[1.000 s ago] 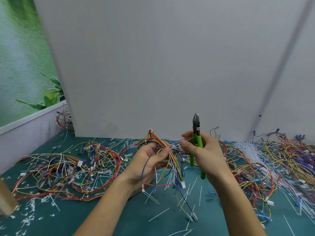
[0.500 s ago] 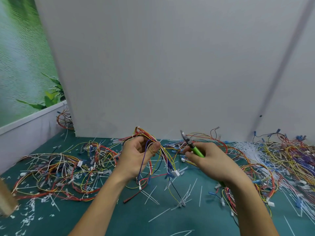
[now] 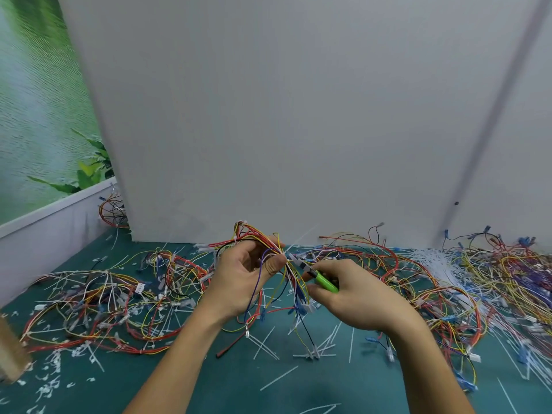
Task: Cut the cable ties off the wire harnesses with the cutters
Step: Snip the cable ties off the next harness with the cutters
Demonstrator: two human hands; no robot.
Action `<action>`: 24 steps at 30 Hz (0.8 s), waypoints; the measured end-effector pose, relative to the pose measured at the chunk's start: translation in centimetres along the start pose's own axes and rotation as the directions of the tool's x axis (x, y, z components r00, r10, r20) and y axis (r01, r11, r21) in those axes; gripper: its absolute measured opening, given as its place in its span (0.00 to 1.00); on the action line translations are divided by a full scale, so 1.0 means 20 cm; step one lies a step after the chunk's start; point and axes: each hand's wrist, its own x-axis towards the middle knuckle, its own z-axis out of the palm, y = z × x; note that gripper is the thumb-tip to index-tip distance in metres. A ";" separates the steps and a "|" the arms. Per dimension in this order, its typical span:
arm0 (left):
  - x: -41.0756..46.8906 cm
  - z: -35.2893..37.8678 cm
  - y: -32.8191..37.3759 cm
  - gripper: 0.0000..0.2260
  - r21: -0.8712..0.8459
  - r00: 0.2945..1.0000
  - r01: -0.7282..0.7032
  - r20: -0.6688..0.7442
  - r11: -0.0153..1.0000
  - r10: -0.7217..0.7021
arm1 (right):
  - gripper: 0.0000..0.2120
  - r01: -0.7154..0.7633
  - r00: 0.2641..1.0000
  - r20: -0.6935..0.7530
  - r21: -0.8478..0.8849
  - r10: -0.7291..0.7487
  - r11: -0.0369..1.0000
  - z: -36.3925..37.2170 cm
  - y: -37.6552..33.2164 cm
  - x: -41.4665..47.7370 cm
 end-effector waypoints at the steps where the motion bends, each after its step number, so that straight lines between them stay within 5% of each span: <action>1: 0.00 0.00 0.01 0.08 0.022 1.000 -0.004 -0.004 1.000 0.004 | 0.09 -0.002 1.000 0.005 -0.003 0.002 1.000 0.00 0.00 0.00; 13: -0.01 0.00 0.04 0.03 0.074 0.999 -0.005 0.035 0.997 0.003 | 0.10 0.035 0.999 0.006 0.032 -0.035 0.999 0.00 -0.02 -0.01; 18: 0.00 0.01 0.04 0.12 0.015 0.998 0.046 0.033 0.999 -0.046 | 0.14 0.034 0.999 -0.023 0.066 -0.033 0.997 0.00 -0.03 -0.01; 21: 0.00 0.04 0.03 0.15 -0.139 0.988 0.149 0.062 0.979 -0.141 | 0.15 0.016 1.000 -0.008 0.134 -0.015 0.991 0.01 -0.04 -0.01; 24: 0.00 0.09 0.04 0.10 -0.502 0.954 0.292 0.098 0.814 -0.282 | 0.15 0.017 1.000 -0.009 0.201 -0.016 0.979 0.02 -0.05 0.00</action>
